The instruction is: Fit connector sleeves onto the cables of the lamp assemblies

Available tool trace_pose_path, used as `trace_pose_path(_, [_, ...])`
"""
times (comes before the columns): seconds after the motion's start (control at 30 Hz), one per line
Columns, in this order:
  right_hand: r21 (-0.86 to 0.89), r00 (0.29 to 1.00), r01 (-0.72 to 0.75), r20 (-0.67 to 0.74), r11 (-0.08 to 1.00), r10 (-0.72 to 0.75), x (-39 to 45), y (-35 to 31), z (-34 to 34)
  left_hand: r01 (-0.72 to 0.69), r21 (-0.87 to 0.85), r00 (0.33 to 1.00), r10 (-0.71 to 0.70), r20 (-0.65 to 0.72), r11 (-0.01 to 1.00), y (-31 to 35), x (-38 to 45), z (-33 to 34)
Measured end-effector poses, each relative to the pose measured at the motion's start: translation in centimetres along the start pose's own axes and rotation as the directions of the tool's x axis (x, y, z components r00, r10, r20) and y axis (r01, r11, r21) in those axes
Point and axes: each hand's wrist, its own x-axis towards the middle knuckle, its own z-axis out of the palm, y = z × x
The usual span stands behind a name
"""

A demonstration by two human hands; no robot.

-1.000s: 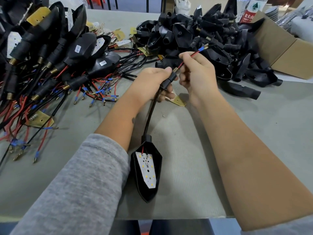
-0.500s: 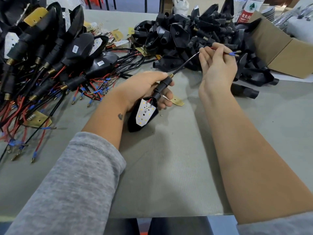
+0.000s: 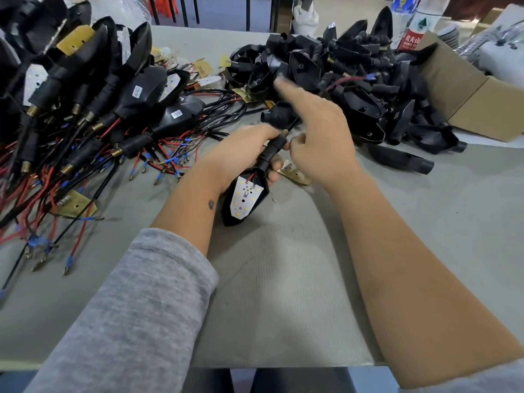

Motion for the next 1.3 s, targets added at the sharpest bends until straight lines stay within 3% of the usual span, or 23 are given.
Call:
trace_pose_path(0.13, [-0.14,0.994,0.084,0.085,0.987,-0.073,0.1,0.1,0.3,0.057,-0.09,0.998,-0.054,0.032,0.994,0.1,-0.2,-0.4])
trace_pose_path(0.37, [-0.279,0.996,0.09,0.011,0.956,-0.09,1.4,1.1,-1.0,0.048,-0.399,0.976,0.042,0.214,0.915,0.5,-1.2,-1.5])
trace_pose_path(0.5, [-0.303,0.991,-0.023,-0.133,0.953,-0.018,1.9,1.4,-2.2,0.062,-0.544,0.958,0.104,0.268,0.837,0.3,-1.9,-1.7])
trace_pose_path(0.57, [-0.273,0.976,-0.111,-0.211,0.956,0.053,2.1,1.4,-2.6,0.064,-0.69,0.962,0.138,0.233,0.721,0.4,-2.1,-1.6])
trace_pose_path(0.63, [-0.228,0.962,-0.17,-0.247,0.959,0.112,2.2,1.2,-2.9,-0.029,-0.85,0.977,0.193,0.086,0.527,0.3,-2.1,-1.5])
trace_pose_path(0.73, [-0.12,0.963,-0.182,-0.223,0.976,0.152,2.0,0.0,-3.0,-0.159,-0.945,0.96,0.267,-0.081,0.285,0.4,-2.9,-2.0])
trace_pose_path(0.8, [-0.035,0.968,-0.194,-0.168,0.98,0.186,1.7,-1.1,-2.8,-0.207,-0.95,0.955,0.26,-0.144,0.233,1.0,-3.3,-2.4])
trace_pose_path(0.9, [0.028,0.982,-0.181,-0.055,0.983,0.183,1.2,-2.5,-2.4,-0.343,-0.847,0.934,0.244,-0.261,0.407,1.9,-3.8,-2.5])
trace_pose_path(1.07, [0.117,0.98,-0.138,0.158,0.983,0.118,1.0,-5.9,-1.7,-0.398,-0.528,0.917,0.302,-0.262,0.75,4.5,-5.2,-2.7])
trace_pose_path(1.2, [0.274,0.963,-0.157,0.257,0.949,0.085,2.3,-10.2,0.3,-0.442,-0.23,0.868,0.349,-0.354,0.867,7.1,-6.8,-5.1])
trace_pose_path(1.3, [0.404,0.954,-0.202,0.286,0.892,0.087,4.9,-13.9,2.5,-0.381,0.021,0.831,0.352,-0.432,0.924,8.9,-8.5,-8.4])
